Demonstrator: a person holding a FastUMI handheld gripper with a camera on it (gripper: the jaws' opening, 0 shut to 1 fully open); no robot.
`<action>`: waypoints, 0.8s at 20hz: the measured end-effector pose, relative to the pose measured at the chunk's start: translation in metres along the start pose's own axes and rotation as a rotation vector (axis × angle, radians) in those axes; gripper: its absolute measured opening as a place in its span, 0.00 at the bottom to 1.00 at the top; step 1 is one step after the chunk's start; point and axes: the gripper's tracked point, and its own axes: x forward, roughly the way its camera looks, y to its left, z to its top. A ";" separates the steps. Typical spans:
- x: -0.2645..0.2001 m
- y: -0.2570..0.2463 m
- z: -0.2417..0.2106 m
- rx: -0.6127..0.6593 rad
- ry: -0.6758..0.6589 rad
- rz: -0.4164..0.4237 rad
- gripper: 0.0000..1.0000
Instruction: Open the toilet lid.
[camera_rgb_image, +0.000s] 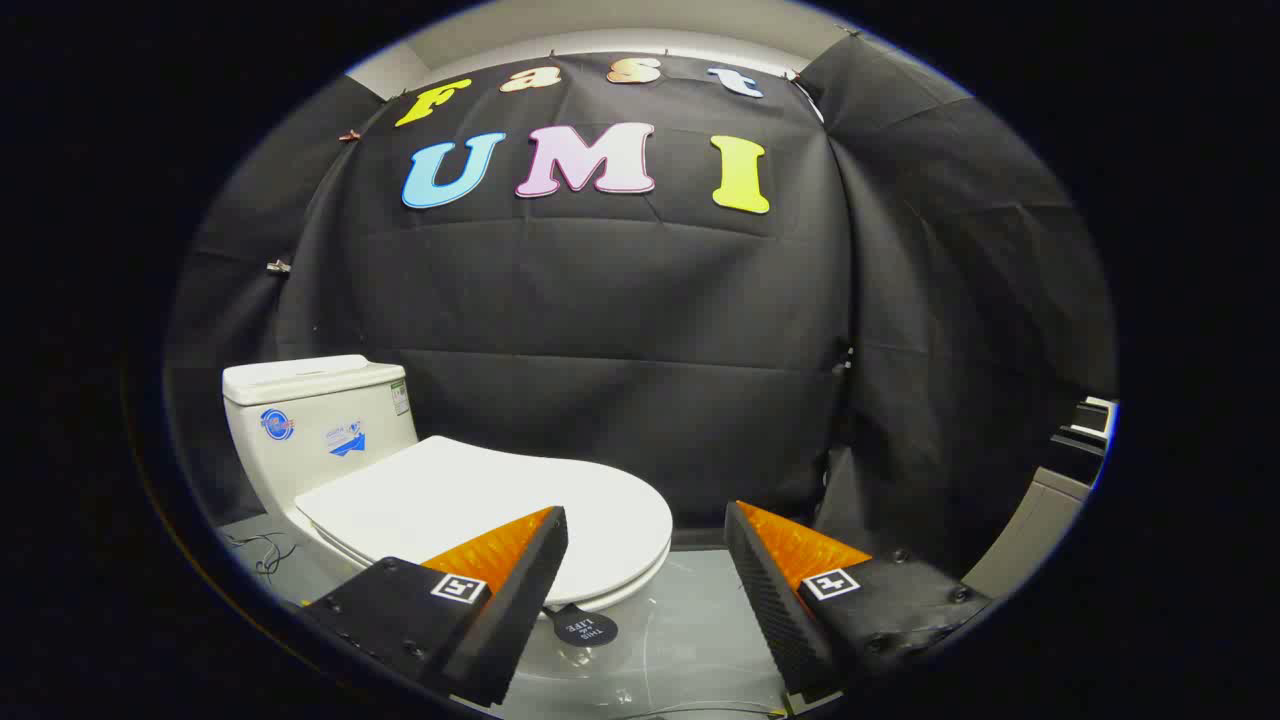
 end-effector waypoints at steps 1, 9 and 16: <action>0.000 -0.001 -0.001 0.002 0.002 -0.003 0.99; 0.000 -0.003 0.001 0.005 -0.006 -0.009 0.99; 0.001 -0.002 0.000 0.005 -0.001 -0.006 0.99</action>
